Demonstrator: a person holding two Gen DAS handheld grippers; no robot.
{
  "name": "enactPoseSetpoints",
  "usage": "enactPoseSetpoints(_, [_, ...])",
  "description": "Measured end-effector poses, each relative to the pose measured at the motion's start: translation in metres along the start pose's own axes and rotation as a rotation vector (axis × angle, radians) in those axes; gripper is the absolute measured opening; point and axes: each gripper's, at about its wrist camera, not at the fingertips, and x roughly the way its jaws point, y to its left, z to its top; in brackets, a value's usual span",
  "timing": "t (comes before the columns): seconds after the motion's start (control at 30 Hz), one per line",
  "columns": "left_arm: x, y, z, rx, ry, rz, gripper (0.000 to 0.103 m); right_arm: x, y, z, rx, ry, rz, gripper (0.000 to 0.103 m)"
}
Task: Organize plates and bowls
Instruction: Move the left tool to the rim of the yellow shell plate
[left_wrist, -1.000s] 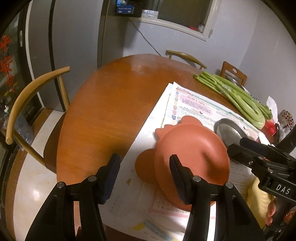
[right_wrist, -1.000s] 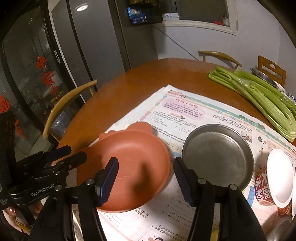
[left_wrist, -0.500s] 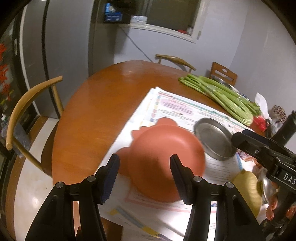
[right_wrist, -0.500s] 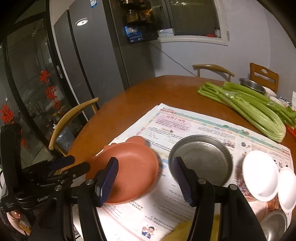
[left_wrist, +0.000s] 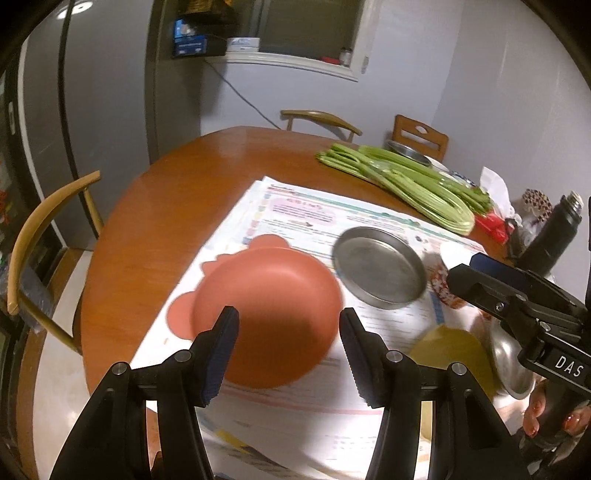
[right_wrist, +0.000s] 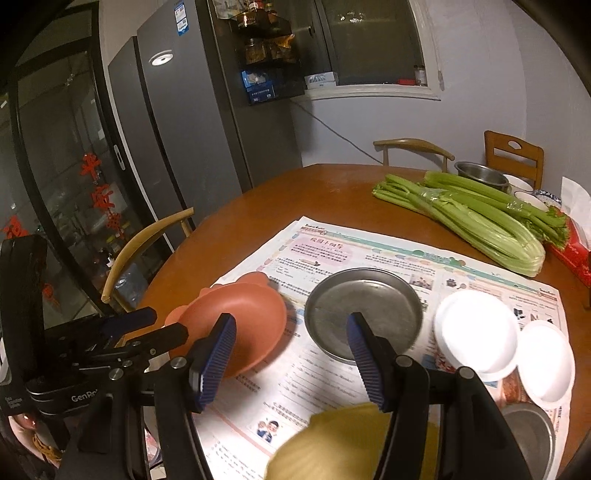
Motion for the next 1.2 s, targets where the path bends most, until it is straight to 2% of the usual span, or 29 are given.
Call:
enactPoseSetpoints(0.3, [0.0, -0.039, -0.011, 0.053, 0.038, -0.042, 0.058, -0.031, -0.029, -0.014, 0.041, -0.024, -0.026, 0.062])
enactPoseSetpoints(0.5, [0.011, -0.058, -0.021, 0.085, 0.081, -0.061, 0.058, -0.041, -0.047, -0.03, 0.08, -0.002, -0.06, 0.062])
enactPoseSetpoints(0.77, [0.021, -0.084, -0.036, 0.134, 0.127, -0.103, 0.058, -0.049, -0.051, -0.067, 0.11, 0.065, -0.076, 0.062])
enactPoseSetpoints(1.0, [0.044, -0.098, -0.051, 0.166, 0.19, -0.098, 0.058, -0.055, -0.047, -0.094, 0.092, 0.117, -0.08, 0.062])
enactPoseSetpoints(1.2, [0.053, -0.107, -0.058, 0.195, 0.209, -0.091, 0.058, -0.062, -0.043, -0.114, 0.077, 0.173, -0.106, 0.062])
